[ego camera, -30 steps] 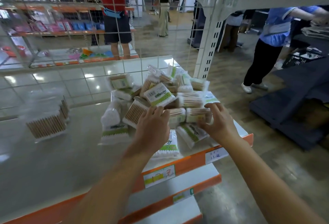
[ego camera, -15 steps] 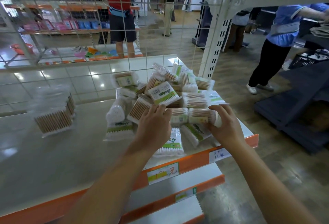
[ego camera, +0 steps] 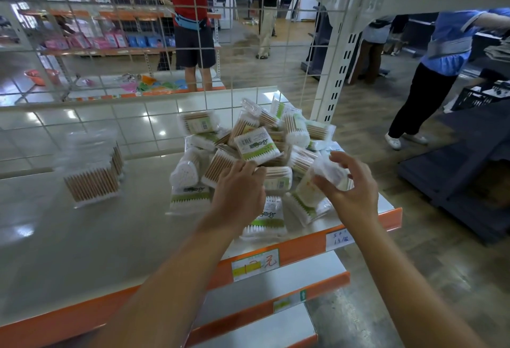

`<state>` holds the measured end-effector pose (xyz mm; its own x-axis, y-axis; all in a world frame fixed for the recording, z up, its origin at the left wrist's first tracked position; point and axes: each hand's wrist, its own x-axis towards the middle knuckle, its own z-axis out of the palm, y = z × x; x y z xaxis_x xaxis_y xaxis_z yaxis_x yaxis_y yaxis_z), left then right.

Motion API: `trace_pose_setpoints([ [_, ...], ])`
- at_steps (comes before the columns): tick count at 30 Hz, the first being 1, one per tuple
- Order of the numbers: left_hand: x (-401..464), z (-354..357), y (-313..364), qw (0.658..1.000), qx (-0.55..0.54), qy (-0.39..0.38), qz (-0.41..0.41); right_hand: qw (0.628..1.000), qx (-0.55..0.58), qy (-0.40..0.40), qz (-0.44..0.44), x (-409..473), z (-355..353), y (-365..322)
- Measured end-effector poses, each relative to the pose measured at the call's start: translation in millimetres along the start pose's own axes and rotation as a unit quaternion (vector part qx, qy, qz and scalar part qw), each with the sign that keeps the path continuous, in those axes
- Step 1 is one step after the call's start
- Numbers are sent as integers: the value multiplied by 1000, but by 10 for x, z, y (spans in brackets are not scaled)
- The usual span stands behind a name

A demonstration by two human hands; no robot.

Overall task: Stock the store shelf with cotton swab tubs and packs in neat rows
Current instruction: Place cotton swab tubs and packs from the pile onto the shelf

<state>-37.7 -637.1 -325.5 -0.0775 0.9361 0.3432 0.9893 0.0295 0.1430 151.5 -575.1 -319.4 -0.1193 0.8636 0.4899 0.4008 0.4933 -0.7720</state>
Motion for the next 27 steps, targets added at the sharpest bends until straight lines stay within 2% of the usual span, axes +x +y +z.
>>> trace_pose_setpoints([
  [6, -18, -8, 5, 1000, -20, -7, -7, 997, 73, 3, 16, -69, 28, -165],
  [8, -59, -41, 30, 998, -68, 4, 0, 993, 112, -13, 40, -102, 43, -209],
  [10, -136, -92, 72, 987, -160, 19, -6, 988, 139, -23, 57, -131, 64, -264],
  [13, -294, -184, 158, 931, -360, -3, -59, 982, 170, -32, 71, -152, 94, -373],
  [15, -366, -214, 206, 898, -434, -28, -73, 978, 189, -44, 74, -162, 116, -460],
  [21, -468, -268, 272, 865, -490, -36, -103, 960, 253, -89, 77, -236, 201, -686],
  [27, -541, -289, 227, 801, -578, 6, -154, 927, 325, -154, 100, -334, 232, -700],
])
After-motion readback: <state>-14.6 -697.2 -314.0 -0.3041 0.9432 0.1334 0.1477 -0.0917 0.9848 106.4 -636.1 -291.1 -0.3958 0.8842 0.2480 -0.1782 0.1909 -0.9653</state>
